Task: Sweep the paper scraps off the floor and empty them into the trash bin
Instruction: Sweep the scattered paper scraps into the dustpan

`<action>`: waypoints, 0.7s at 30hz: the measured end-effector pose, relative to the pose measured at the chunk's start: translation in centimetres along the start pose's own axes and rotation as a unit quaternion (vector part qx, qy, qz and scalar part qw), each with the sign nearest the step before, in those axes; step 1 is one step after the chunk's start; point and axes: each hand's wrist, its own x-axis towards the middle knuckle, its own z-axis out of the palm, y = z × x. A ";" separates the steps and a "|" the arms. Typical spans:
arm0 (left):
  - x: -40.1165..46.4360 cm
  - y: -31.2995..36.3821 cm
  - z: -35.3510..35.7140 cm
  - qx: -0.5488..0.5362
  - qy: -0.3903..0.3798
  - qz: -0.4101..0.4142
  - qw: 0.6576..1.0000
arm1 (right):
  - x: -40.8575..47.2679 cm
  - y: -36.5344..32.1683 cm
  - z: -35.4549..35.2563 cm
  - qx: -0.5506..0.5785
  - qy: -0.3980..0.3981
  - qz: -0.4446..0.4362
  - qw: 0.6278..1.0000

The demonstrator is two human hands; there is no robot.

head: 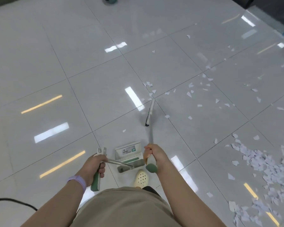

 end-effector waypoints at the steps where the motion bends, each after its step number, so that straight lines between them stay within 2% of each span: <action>1: 0.1 -0.1 -0.5 -0.015 0.015 -0.001 1.000 | 0.5 0.3 1.5 -0.015 -0.019 0.019 1.000; 6: -0.4 -0.8 -4.2 -0.068 0.080 0.008 0.994 | 1.9 2.7 7.9 -0.101 -0.100 0.099 0.985; 10: -1.7 -1.8 -6.2 -0.074 0.125 0.031 0.989 | 2.6 3.0 9.9 -0.117 -0.116 0.126 0.978; 14: -1.3 -1.2 -6.8 0.007 0.127 0.066 0.990 | 4.4 2.1 8.8 -0.065 -0.068 0.122 0.988; 16: -0.2 -0.5 -7.0 0.055 0.116 0.071 0.989 | 5.1 1.8 6.8 -0.076 -0.024 0.109 0.991; 21: 3.5 3.0 -7.3 0.083 0.092 0.086 0.989 | 4.7 -0.6 1.8 -0.037 0.088 0.047 0.994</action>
